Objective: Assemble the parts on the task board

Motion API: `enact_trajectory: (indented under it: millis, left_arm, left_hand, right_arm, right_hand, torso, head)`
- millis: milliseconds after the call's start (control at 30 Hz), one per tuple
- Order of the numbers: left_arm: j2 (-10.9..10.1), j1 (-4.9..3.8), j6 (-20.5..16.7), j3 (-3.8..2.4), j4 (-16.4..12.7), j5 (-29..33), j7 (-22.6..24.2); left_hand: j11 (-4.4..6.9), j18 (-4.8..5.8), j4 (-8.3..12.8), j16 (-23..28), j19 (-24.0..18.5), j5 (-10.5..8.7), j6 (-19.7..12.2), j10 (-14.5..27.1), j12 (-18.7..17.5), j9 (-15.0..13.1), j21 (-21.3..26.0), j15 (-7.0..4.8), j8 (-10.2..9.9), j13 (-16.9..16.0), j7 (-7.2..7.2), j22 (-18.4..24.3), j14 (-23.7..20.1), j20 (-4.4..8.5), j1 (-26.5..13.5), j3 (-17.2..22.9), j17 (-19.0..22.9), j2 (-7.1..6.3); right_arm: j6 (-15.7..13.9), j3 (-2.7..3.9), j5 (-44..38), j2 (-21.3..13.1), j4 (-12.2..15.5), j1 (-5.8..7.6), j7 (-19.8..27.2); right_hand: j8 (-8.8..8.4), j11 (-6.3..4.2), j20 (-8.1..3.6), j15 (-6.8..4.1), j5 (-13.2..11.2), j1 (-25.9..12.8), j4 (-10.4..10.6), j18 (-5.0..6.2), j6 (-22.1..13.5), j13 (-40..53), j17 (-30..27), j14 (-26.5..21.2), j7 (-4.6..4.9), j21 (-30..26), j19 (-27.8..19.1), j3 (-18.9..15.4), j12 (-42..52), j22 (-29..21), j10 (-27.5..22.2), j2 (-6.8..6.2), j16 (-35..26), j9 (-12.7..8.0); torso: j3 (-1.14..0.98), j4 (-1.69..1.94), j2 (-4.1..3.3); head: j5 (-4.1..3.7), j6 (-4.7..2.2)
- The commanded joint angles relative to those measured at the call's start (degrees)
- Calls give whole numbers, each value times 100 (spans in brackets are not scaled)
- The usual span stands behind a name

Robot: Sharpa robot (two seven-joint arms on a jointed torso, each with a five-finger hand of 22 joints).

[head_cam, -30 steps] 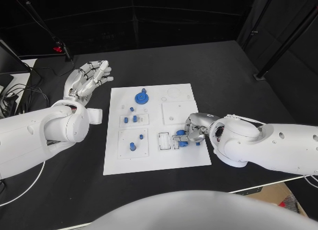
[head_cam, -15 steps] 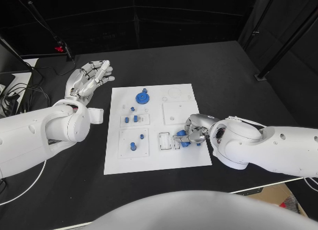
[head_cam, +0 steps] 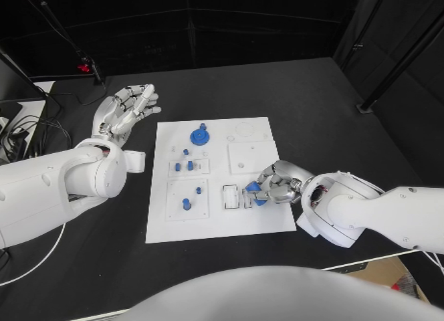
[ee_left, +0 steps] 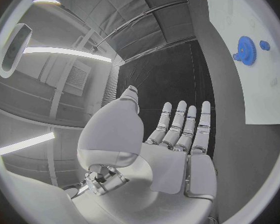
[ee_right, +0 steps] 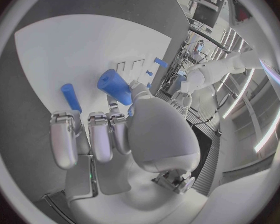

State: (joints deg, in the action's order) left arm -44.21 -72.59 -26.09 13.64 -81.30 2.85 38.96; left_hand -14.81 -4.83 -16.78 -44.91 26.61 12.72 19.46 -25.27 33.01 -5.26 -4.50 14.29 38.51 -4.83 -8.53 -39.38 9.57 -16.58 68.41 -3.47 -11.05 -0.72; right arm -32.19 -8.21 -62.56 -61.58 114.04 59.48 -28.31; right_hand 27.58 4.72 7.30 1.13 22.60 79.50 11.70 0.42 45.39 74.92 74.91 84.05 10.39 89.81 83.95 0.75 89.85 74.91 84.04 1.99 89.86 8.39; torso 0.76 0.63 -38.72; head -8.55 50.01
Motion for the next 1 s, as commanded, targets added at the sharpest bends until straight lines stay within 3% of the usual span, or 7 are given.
enact_trajectory:
  millis: [33, 200, 467, 667, 1000]
  left_arm:
    - [16, -5, 69, -6, 10, 3, 898]
    - [40, -3, 73, -6, 31, 3, 890]
    - [72, -3, 71, -6, 55, 3, 883]
    - [95, -3, 74, -6, 77, 3, 879]
    - [107, -2, 85, -6, 85, 3, 875]
  left_hand:
    - [6, -2, 0, -31, -23, 34, -24, 10, 27, 5, 21, 2, 28, 8, -831, 5, -48, 2, 17, -19, 5, 52]
    - [6, -2, 0, -31, -23, 34, -24, 10, 27, 5, 21, 2, 28, 8, -831, 5, -48, 2, 17, -19, 5, 52]
    - [5, -2, 1, -38, -29, 43, -27, 15, 34, 9, 23, 6, 31, 13, -832, 7, -53, 2, 24, -22, 14, 61]
    - [5, -2, 1, -38, -29, 43, -27, 15, 34, 9, 23, 6, 31, 13, -832, 7, -53, 2, 24, -22, 14, 61]
    - [4, -2, 1, -48, -38, 56, -30, 19, 43, 15, 24, 10, 36, 18, -833, 13, -57, 1, 33, -24, 26, 72]
  right_arm:
    - [-713, 8, 1378, -105, 171, 17, 850]
    - [-815, 15, 2161, -214, 343, 113, 1274]
    - [-728, 20, 2404, -7, 246, 233, 1410]
    - [-535, 21, 1693, 258, 27, 263, 876]
    - [217, 19, 615, 683, -315, 270, -95]
  right_hand:
    - [-80, -4, 8, -9, 56, 71, 13, -42, 279, 1508, 1509, 595, -189, 19, 605, 58, 15, 1509, 596, 26, 14, -28]
    - [-236, -44, -11, -31, 73, 120, 13, -42, 499, 1508, 1509, 595, -235, 19, 605, 143, 15, 1509, 596, 32, 14, -97]
    - [-466, -79, -24, -44, -78, -42, 180, -42, 766, 1508, 1509, 595, -271, 19, 605, 84, 15, 1509, 596, -22, 14, -180]
    - [-626, -82, -34, -51, -135, -484, 487, -42, 925, 1508, 1509, 595, -273, 19, 605, -144, 15, 1509, 596, -27, 14, -225]
    - [-792, -137, -64, -89, -401, -507, 468, -42, 1160, 1508, 1509, 595, -336, 19, 605, -230, 15, 1509, 596, 58, 14, -248]
  torso:
    - [5, 11, 4]
    - [7, 16, 1]
    - [2, 17, -3]
    - [6, 9, -3]
    - [9, -1, -11]
  head:
    - [10, -1]
    - [16, -1]
    - [76, -1]
    - [182, -1]
    - [244, -1]
